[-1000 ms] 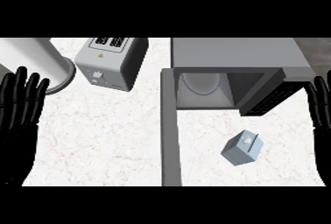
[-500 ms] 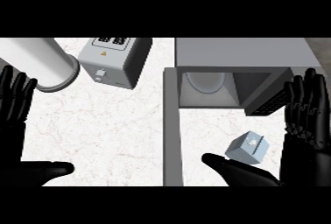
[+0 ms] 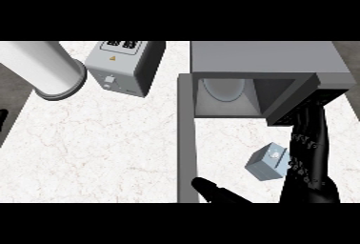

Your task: Pick up the milk, place it into the microwave and close the microwave

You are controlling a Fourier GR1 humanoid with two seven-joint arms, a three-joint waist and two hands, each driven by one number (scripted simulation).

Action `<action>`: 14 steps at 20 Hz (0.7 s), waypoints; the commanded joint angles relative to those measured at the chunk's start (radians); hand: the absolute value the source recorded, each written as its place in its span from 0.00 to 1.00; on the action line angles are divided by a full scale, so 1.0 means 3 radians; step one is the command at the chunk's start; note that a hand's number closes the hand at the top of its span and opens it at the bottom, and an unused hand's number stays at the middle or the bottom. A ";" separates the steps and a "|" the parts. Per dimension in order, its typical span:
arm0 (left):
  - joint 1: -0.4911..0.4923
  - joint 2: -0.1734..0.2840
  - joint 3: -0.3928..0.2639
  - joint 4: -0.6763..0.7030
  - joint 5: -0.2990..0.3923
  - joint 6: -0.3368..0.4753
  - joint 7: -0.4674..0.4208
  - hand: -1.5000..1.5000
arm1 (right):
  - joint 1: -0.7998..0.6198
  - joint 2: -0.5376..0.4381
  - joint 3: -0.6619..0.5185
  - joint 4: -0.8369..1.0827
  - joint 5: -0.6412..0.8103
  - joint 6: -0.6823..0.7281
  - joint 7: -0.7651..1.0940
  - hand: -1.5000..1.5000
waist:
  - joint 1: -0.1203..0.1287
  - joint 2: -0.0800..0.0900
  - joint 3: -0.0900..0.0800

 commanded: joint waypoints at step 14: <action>0.0508 0.0135 0.0826 -0.0141 0.0828 -0.0618 0.0053 0.00 | 0.0778 -0.0313 0.0024 0.0498 -0.0648 -0.0805 -0.0818 0.00 | 0.0000 0.0006 0.0006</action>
